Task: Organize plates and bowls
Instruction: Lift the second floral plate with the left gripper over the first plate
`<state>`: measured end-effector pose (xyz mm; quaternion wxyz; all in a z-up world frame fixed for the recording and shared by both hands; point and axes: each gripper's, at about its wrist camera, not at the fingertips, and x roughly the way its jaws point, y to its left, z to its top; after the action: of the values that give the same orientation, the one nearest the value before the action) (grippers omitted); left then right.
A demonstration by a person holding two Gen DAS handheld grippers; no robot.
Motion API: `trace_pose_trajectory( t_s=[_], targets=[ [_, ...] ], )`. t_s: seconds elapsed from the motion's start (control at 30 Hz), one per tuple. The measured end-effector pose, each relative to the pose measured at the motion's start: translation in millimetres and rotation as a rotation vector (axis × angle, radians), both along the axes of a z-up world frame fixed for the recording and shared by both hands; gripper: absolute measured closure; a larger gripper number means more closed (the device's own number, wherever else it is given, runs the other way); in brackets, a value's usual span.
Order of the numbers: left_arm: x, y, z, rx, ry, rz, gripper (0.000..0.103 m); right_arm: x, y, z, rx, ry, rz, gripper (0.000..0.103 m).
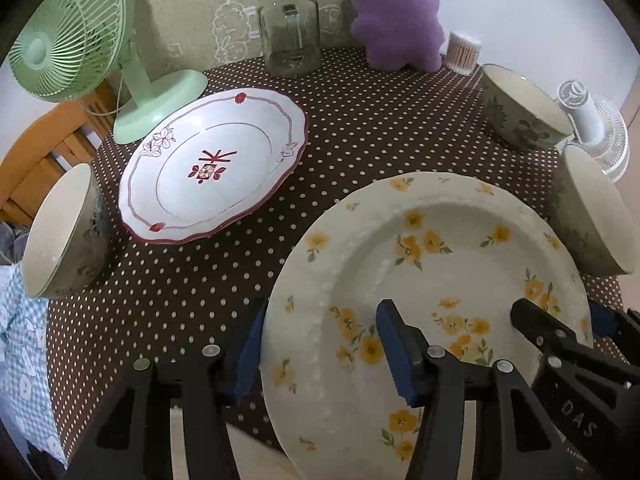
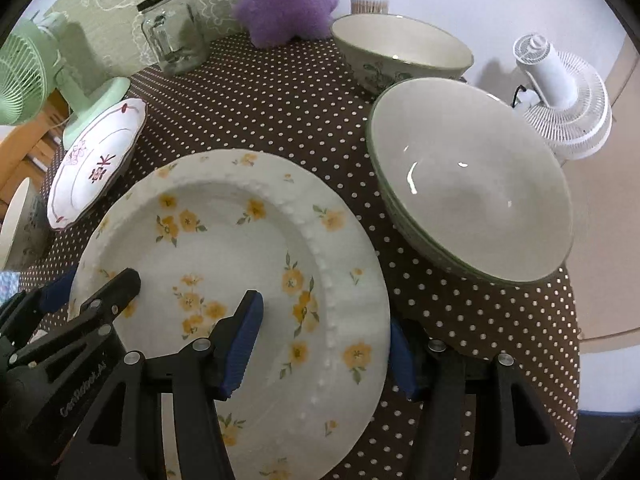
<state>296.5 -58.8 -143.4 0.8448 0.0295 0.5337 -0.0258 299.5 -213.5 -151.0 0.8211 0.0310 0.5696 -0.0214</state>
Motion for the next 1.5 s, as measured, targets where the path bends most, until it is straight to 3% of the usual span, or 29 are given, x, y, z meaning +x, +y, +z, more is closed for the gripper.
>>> trace_pose_trajectory(
  t_s=[0.4,0.77,1.17,1.5],
  targets=[
    [-32,-2,32,0.004,-0.048,0.058,0.047,-18,-4,32,0.007,-0.053,0.051,0.042],
    [-80,27,55,0.000,-0.096,0.117,0.047,-53,26,59,0.021,-0.094,0.100,0.042],
    [-134,85,49,-0.018,-0.075,0.133,0.047,-107,84,58,-0.004,-0.077,0.111,0.042],
    [-153,124,27,-0.026,-0.039,0.149,0.047,-131,131,42,-0.021,-0.057,0.129,0.042]
  ],
)
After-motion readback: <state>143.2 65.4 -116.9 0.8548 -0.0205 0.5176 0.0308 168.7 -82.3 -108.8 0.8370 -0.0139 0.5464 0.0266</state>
